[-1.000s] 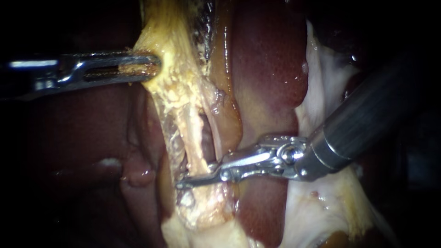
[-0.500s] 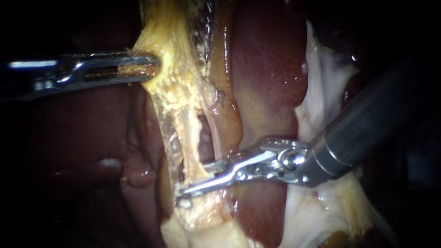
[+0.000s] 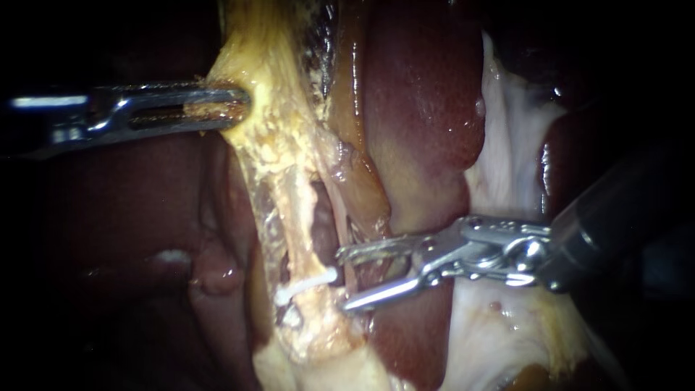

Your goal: Going back first clip left tube

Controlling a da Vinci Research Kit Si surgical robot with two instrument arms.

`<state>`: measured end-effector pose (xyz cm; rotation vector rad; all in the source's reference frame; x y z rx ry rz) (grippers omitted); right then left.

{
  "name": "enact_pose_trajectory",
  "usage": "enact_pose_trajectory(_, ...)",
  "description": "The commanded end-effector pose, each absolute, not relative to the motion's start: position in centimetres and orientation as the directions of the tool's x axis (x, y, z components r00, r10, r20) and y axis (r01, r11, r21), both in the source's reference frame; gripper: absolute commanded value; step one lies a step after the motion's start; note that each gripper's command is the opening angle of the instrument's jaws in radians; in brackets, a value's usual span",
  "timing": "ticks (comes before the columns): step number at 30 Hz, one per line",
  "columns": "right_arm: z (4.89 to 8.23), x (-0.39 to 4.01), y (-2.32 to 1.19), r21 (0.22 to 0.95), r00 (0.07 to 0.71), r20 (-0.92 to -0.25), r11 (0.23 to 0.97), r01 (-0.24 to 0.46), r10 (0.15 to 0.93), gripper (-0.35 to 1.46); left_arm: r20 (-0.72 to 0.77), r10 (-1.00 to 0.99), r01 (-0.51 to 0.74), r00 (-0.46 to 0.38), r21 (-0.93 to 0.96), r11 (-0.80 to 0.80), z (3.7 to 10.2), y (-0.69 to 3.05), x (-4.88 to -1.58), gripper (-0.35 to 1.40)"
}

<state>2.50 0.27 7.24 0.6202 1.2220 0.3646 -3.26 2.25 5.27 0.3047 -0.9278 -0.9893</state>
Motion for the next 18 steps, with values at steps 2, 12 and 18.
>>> enact_pose_trajectory(2,7.16,2.39,0.36,0.583,0.314,-0.783,0.810,0.066,0.537,0.60,0.529,-0.820,0.580,0.219,0.605,0.545,5.27,2.25,-3.26,-0.35)
enact_pose_trajectory(12,6.87,2.03,0.56,0.509,0.307,-0.827,0.859,0.052,0.471,0.60,0.529,-0.819,0.580,0.219,0.605,0.546,5.31,2.26,-3.26,-0.35)
enact_pose_trajectory(18,6.83,2.01,0.55,0.476,0.303,-0.848,0.877,0.073,0.435,0.60,0.538,-0.814,0.582,0.220,0.597,0.552,5.56,2.22,-3.31,-0.35)
